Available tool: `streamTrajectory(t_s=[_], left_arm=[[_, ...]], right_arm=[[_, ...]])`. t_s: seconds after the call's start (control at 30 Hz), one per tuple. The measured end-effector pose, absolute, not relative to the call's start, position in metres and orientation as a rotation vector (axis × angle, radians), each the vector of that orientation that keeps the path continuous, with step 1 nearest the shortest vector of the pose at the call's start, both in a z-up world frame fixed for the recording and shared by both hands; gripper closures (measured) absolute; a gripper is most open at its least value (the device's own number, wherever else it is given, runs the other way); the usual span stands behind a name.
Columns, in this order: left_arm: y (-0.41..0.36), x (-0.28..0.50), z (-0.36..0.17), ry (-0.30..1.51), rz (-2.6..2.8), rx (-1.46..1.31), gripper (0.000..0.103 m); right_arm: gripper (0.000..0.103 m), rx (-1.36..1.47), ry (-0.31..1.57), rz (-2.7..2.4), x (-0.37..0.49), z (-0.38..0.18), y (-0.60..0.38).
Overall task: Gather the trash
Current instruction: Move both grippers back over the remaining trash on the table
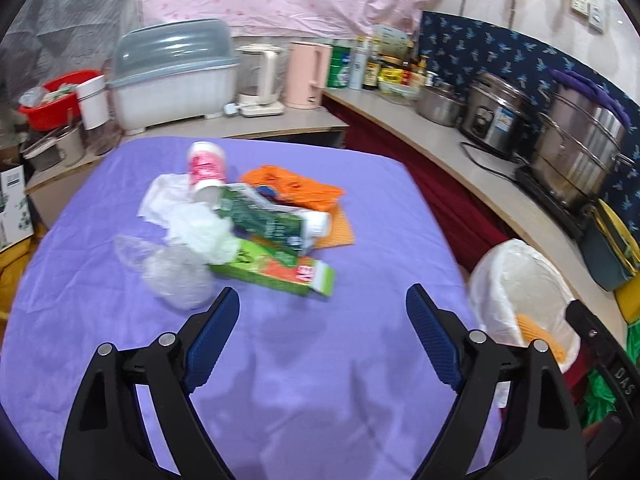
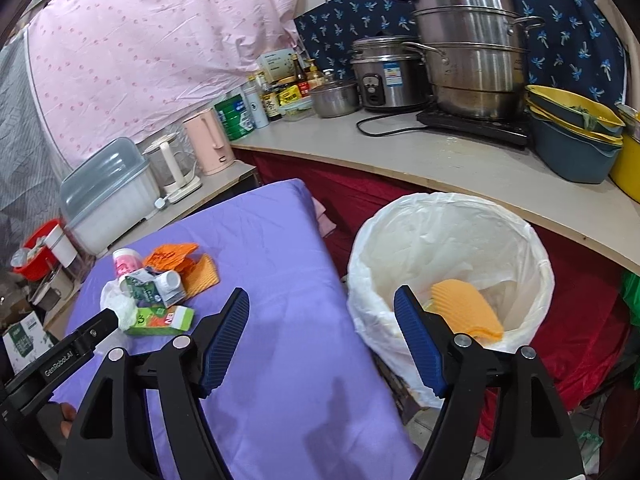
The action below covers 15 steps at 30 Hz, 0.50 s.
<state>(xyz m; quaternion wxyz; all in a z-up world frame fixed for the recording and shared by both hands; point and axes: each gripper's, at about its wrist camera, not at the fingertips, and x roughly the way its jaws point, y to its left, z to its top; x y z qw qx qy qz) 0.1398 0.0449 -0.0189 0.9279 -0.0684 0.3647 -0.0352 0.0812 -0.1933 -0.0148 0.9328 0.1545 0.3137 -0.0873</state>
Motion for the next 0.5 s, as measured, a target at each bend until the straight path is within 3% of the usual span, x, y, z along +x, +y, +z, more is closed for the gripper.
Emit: streamTrajectory(t_s=[0.5], left_arm=[[0.128,0.161,-0.056,0.799,0.148,-0.112,0.017]], right_arm=[[0.031,0.256,0.737,-0.046,0.127,-0.042,-0.105]])
